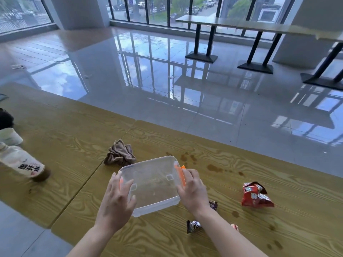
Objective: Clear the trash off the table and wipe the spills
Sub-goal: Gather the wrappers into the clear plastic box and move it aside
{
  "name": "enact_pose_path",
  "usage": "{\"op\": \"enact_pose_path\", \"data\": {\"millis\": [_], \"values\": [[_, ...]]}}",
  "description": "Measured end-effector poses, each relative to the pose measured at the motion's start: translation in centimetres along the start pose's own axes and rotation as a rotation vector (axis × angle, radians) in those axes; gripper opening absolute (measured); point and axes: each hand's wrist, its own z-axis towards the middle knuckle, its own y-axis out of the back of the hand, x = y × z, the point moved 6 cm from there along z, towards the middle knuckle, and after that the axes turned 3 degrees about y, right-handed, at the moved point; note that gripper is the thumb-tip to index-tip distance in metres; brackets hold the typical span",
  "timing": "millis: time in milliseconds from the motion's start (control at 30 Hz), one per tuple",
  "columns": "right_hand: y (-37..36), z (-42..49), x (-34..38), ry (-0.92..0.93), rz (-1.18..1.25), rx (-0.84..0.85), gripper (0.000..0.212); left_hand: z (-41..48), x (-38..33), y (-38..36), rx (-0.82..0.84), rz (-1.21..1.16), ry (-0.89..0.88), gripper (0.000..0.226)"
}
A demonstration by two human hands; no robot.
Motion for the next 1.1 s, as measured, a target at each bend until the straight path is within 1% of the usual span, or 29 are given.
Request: {"op": "enact_pose_path", "data": {"millis": [67,133,267,367,433,533,600,700,833,933,1033,1100], "values": [[0.8,-0.3,-0.3,0.004,0.059,0.003,0.059,-0.2,-1.4,0.1,-0.010,-0.014,0.000,0.049],[2.4,-1.0,-1.6,-0.008,0.090,-0.031,0.056,-0.7,-3.4,0.1,-0.023,-0.019,-0.050,0.052],[5.8,-3.8,-6.3,-0.070,0.072,-0.057,0.046,-1.9,-7.4,0.2,-0.093,-0.051,-0.185,0.045],[6.9,-6.5,-10.0,-0.120,-0.012,-0.004,0.040,-3.5,-11.2,-1.4,-0.049,-0.135,-0.323,0.052],[6.9,-8.1,-12.3,-0.156,-0.067,0.059,0.039,-4.8,-14.0,-2.8,-0.005,-0.164,-0.439,0.048],[6.0,-9.6,-14.6,-0.173,-0.138,0.168,0.045,-6.0,-16.7,-5.6,0.058,-0.115,-0.553,0.039],[5.3,-10.2,-15.2,-0.164,-0.171,0.222,0.052,-6.6,-17.9,-7.6,0.108,-0.078,-0.595,0.039],[4.4,-10.9,-15.6,-0.150,-0.244,0.269,0.062,-6.8,-18.7,-10.6,0.225,-0.023,-0.578,0.046],[3.4,-11.3,-16.0,-0.133,-0.306,0.288,0.061,-6.0,-18.8,-14.0,0.400,0.129,-0.440,0.056],[3.1,-11.5,-16.3,-0.147,-0.309,0.290,0.054,-5.6,-18.9,-15.4,0.452,0.210,-0.391,0.056],[2.9,-11.6,-16.5,-0.162,-0.288,0.273,0.038,-5.2,-19.1,-15.8,0.449,0.185,-0.328,0.046],[2.8,-11.6,-16.6,-0.154,-0.284,0.245,0.029,-5.0,-19.0,-15.9,0.451,0.163,-0.289,0.044]]}}
